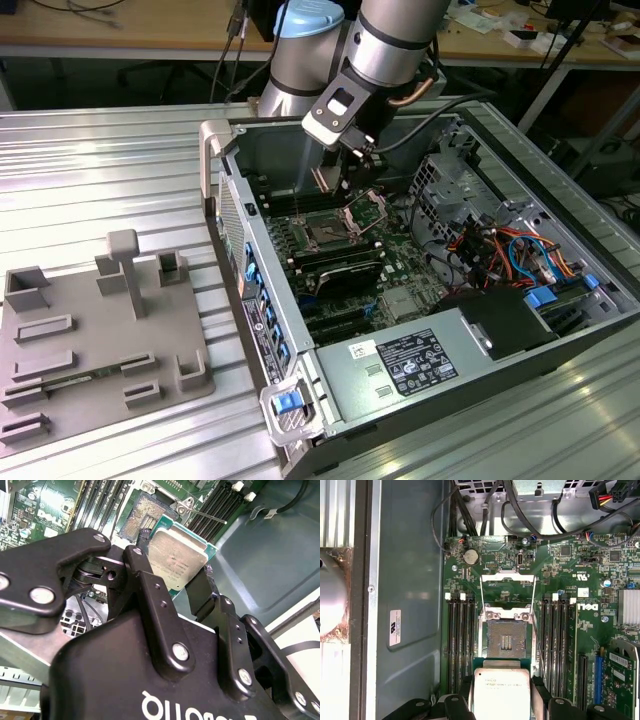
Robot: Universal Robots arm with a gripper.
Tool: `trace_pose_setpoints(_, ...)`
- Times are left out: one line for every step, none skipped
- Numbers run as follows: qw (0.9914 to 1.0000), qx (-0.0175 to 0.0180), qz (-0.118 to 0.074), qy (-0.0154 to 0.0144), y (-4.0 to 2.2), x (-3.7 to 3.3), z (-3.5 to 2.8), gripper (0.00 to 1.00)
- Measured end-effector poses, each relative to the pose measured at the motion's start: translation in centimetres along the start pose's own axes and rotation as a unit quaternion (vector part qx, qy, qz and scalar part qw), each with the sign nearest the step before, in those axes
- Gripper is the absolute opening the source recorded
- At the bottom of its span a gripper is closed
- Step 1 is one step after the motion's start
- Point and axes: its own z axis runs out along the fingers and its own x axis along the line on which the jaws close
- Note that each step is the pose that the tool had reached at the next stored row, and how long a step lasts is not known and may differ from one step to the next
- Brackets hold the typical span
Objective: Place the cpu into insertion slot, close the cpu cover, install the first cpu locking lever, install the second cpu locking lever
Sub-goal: 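Place the cpu into insertion slot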
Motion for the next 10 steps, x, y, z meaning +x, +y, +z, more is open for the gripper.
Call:
trace_pose_setpoints(1.00000, 0.0000, 0.000, -0.0001, 0.00, -0.01, 0.01, 0.55)
trace_pose_setpoints(1.00000, 0.0000, 0.000, -0.0003, 0.00, -0.01, 0.05, 0.55)
trace_pose_setpoints(1.00000, 0.0000, 0.000, -0.0004, 0.00, -0.03, 0.16, 0.55)
trace_pose_setpoints(1.00000, 0.0001, 0.000, -0.0005, 0.00, -0.04, 0.28, 0.55)
trace_pose_setpoints(1.00000, 0.0001, 0.000, -0.0005, 0.00, -0.06, 0.47, 0.55)
trace_pose_setpoints(1.00000, 0.0000, 0.000, -0.0005, 0.00, -0.08, 0.65, 0.55)
trace_pose_setpoints(1.00000, 0.0000, 0.000, -0.0005, 0.00, -0.10, 0.84, 0.55)
trace_pose_setpoints(1.00000, 0.0000, 0.000, -0.0005, 0.02, -0.12, 1.02, 0.55)
trace_pose_setpoints(1.00000, 0.0000, 0.000, -0.0005, 0.06, -0.14, 1.20, 0.55)
trace_pose_setpoints(1.00000, 0.0000, 0.000, -0.0005, 0.10, -0.16, 1.39, 0.55)
